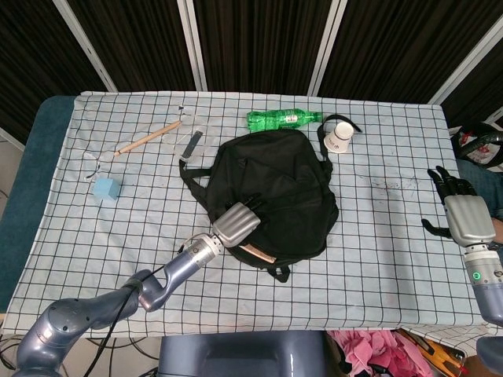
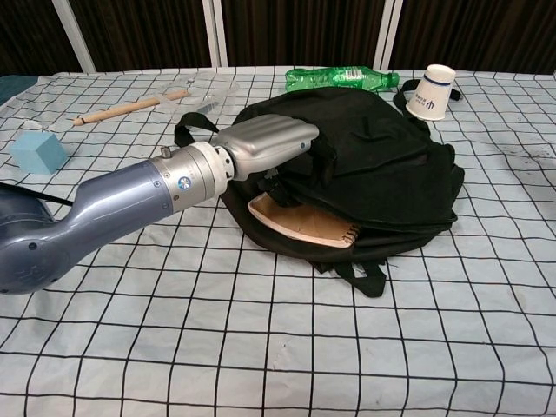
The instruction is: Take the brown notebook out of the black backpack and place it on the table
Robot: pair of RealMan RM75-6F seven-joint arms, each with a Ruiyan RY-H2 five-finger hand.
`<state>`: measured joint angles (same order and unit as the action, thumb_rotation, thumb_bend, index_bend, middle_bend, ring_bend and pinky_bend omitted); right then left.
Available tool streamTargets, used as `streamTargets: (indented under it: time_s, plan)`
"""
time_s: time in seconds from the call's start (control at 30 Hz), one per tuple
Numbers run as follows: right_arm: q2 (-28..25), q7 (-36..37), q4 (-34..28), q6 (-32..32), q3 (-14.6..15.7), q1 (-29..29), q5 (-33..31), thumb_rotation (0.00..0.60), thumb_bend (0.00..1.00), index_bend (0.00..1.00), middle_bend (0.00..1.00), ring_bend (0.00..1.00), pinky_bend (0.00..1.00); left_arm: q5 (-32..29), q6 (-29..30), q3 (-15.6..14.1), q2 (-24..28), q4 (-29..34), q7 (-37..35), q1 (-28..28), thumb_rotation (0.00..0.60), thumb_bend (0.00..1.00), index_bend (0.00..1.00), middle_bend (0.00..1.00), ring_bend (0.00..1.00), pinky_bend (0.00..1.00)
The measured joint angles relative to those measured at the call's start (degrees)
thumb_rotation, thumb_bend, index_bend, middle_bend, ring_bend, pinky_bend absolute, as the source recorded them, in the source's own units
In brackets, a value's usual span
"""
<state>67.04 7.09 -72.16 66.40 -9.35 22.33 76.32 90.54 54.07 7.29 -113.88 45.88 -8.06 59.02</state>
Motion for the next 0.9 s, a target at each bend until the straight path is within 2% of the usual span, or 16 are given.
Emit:
streamTargets:
  time_s: [0.2,0.67,0.9]
  plan:
    - [0.2,0.3,0.3,-0.3,0.2,-0.1,0.0,0.6,0.2,0.0,0.0,0.11,0.12,0.1,1.6,0.0,-0.8,-2.6,-0.9,0.3,0.6,0.42,0.58,0.61,0.23,0.13]
    - [0.4,-0.4,-0.2,-0.2,0.1,0.0,0.4,0.6,0.2,0.0,0.0,0.11,0.12,-0.5,2.9,0.3,-0.7,-5.7,-3.1,1.1,0.6,0.42,0.63,0.67,0.29,0.15]
    - [-0.9,0.1,-2.0,-1.2,1.0,0.2,1.9,0.6,0.2,0.0,0.0,0.11,0.12,-4.7,0.3,2.7,0.0,-5.2,-7.5,0.7,0.6,0.42,0.64,0.67,0.29,0.16]
